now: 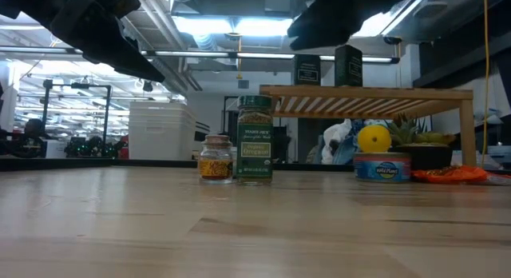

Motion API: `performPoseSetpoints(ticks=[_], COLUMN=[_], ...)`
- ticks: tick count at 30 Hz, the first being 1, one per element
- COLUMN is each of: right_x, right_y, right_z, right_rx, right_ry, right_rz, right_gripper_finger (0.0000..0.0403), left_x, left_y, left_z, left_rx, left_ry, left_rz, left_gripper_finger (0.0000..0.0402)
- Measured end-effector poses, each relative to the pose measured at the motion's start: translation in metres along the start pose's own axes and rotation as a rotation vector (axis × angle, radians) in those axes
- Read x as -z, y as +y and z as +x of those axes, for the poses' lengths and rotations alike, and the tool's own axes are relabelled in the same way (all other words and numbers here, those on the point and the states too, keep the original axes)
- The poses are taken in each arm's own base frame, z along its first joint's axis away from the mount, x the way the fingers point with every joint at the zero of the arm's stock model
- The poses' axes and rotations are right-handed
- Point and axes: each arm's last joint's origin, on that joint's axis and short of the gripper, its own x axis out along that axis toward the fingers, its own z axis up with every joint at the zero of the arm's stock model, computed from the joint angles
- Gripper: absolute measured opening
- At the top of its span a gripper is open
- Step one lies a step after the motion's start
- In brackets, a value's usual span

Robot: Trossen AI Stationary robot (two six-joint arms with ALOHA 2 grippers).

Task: Shelf spices
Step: Remove the right black seasoning can from the shelf

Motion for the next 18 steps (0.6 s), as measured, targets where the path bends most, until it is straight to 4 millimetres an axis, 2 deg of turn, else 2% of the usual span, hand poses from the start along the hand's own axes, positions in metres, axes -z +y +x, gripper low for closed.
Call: performPoseSetpoints(ticks=[5, 9, 18], right_x=[-0.001, -0.004, -0.019], right_y=[-0.004, 0.008, 0.027], right_z=[-0.018, -0.033, -0.092], right_rx=[0.060, 0.013, -0.010], right_ry=[0.031, 0.008, -0.148], right_rz=[-0.022, -0.065, -0.095], right_gripper_finger=[0.0342, 0.0342, 0.0342], left_x=[0.000, 0.000, 0.000], left_y=[0.000, 0.000, 0.000], left_z=[0.000, 0.000, 0.000], left_rx=[0.000, 0.000, 0.000], left_ry=[0.000, 0.000, 0.000], left_rz=[0.000, 0.000, 0.000], left_gripper_finger=[0.0260, 0.0260, 0.0260])
